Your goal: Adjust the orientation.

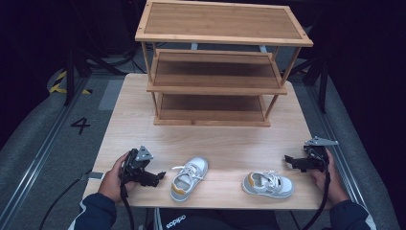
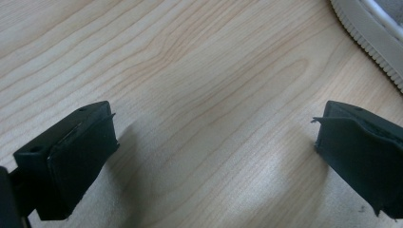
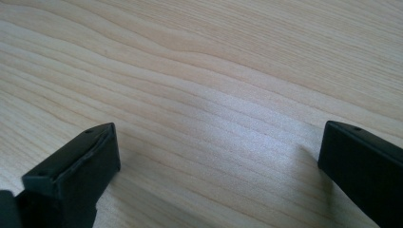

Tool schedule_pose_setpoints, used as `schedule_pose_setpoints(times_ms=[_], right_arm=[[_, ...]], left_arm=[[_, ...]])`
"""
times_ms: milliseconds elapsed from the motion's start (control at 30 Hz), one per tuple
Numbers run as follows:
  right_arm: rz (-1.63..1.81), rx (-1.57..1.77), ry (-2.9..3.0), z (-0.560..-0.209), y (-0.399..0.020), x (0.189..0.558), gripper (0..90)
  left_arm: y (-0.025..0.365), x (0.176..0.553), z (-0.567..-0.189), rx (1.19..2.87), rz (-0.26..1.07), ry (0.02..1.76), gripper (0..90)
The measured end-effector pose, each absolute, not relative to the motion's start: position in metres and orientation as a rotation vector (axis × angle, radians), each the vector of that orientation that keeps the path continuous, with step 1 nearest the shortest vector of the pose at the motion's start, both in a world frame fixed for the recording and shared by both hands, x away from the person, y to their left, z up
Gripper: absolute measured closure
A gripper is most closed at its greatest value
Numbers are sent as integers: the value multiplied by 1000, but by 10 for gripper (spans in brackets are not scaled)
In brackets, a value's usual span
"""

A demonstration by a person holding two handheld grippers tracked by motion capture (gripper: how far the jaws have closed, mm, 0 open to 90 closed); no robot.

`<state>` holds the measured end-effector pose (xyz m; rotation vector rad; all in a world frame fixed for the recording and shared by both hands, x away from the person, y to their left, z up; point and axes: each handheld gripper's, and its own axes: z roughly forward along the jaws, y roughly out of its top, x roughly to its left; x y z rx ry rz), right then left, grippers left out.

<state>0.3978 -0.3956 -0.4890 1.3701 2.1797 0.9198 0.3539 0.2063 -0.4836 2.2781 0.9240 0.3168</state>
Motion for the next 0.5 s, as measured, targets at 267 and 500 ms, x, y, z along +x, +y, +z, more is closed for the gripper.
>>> schedule_pose_setpoints(times_ms=[267, 500], right_arm=[[922, 1365, 2185, -489, -396, 398, 3], [922, 1361, 2187, -489, -396, 397, 3]], left_arm=[[211, 362, -484, 2317, 268, 796, 3], [210, 366, -476, 2405, 245, 746, 32]])
